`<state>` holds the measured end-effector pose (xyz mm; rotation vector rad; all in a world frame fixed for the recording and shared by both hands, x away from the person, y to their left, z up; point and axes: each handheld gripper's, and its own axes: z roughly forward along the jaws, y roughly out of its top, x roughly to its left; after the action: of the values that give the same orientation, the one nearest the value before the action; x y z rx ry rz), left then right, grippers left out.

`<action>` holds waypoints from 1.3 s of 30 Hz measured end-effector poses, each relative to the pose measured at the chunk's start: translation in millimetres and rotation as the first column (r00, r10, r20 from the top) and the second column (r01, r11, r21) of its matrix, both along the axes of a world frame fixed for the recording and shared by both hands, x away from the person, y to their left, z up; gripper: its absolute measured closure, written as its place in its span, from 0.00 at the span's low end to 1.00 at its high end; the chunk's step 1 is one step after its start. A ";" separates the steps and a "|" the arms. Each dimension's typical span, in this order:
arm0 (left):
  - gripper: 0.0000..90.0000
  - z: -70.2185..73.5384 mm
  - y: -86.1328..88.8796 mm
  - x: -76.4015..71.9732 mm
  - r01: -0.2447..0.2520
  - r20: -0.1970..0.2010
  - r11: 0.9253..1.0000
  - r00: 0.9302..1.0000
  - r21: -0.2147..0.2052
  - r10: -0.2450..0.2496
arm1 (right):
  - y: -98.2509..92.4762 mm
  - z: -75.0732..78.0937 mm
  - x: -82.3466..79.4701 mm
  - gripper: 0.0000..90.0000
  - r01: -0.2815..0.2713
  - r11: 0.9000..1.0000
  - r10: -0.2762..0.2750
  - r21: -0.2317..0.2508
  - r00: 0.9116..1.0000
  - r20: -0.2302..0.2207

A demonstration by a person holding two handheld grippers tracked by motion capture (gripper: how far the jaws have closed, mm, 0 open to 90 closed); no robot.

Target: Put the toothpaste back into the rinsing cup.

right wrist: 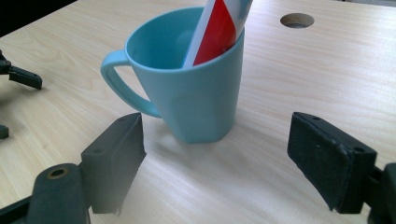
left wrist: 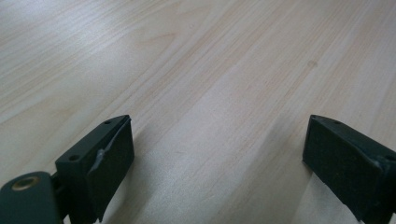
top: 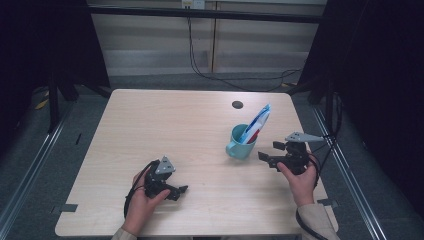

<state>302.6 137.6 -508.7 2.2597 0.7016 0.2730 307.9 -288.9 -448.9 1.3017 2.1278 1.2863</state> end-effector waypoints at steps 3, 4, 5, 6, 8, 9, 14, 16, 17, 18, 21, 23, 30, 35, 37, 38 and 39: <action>0.09 -0.1 -0.1 -0.1 -0.002 0.000 1.000 1.000 -0.002 0.002 | -0.8 -3.6 -3.1 0.20 -0.004 1.000 0.004 -0.004 1.000 -0.004; 0.09 -0.1 -0.1 -0.1 -0.002 0.000 1.000 1.000 -0.002 0.002 | -0.7 -4.5 -3.9 0.20 -0.002 1.000 0.002 -0.002 1.000 -0.003; 0.09 0.0 0.0 0.0 0.000 0.000 1.000 1.000 0.000 0.000 | -1.3 -5.6 -4.7 0.20 -0.009 1.000 0.009 -0.001 1.000 -0.003; 0.09 -0.1 -0.1 -0.1 -0.002 0.000 1.000 1.000 -0.003 0.002 | -1.5 -6.6 -5.9 0.20 -0.009 1.000 0.009 0.001 1.000 -0.004; 0.10 0.0 0.0 0.0 0.000 0.000 1.000 1.000 0.000 0.000 | -2.5 -9.0 -8.3 0.20 -0.007 1.000 0.007 0.005 1.000 -0.002; 0.09 -0.1 -0.2 -0.1 -0.002 -0.001 1.000 1.000 -0.003 0.002 | -3.2 -10.5 -9.2 0.20 -0.012 1.000 0.012 0.008 1.000 -0.002; 0.09 0.0 -0.1 -0.1 0.000 0.000 1.000 1.000 0.000 0.000 | -6.4 -18.7 -14.7 0.20 -0.019 1.000 0.019 0.015 1.000 -0.010; 0.09 -0.3 -0.1 0.0 0.000 0.001 1.000 1.000 -0.004 0.000 | -7.5 -22.1 -16.6 0.20 -0.023 1.000 0.023 0.013 1.000 -0.010; 0.10 0.0 -0.1 -0.1 0.000 0.000 1.000 1.000 0.000 0.000 | -8.2 -23.7 -17.7 0.20 -0.024 1.000 0.025 0.013 1.000 -0.010; 0.10 0.0 -0.1 0.0 0.000 0.000 1.000 1.000 0.000 0.000 | -8.9 -25.4 -18.6 0.20 -0.024 1.000 0.025 0.016 1.000 -0.011; 0.09 -0.1 -0.1 -0.1 -0.001 -0.001 1.000 1.000 -0.001 0.001 | -10.8 -30.8 -21.7 0.20 -0.025 1.000 0.025 0.010 0.999 -0.020; 0.09 0.0 -0.1 0.0 0.000 0.000 1.000 1.000 0.000 0.000 | -12.3 -35.0 -23.5 0.20 -0.028 1.000 0.028 0.005 0.999 -0.027; 0.09 0.0 -0.1 0.0 0.000 0.000 1.000 1.000 0.000 0.000 | -15.7 -44.5 -27.7 0.20 -0.029 1.000 0.028 -0.010 0.998 -0.049; 0.09 0.0 -0.1 -0.1 0.000 0.000 1.000 1.000 -0.001 0.000 | -16.4 -49.9 -30.3 0.20 -0.036 0.999 0.034 -0.038 0.997 -0.064; 0.09 0.0 -0.1 0.0 0.000 0.000 1.000 1.000 0.000 0.000 | -16.6 -52.4 -31.5 0.20 -0.040 0.998 0.036 -0.052 0.997 -0.069; 0.09 -0.1 -0.2 -0.1 -0.002 -0.001 1.000 1.000 -0.003 0.002 | -16.4 -53.0 -32.2 0.20 -0.040 0.998 0.035 -0.055 0.997 -0.075; 0.09 -0.1 -0.2 -0.1 -0.002 -0.001 1.000 1.000 -0.003 0.002 | -16.3 -53.9 -32.5 0.20 -0.042 0.997 0.037 -0.058 0.996 -0.078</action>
<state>302.5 137.4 -508.8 2.2568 0.7042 0.2723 275.5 -305.1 -502.8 1.3106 2.2371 1.1963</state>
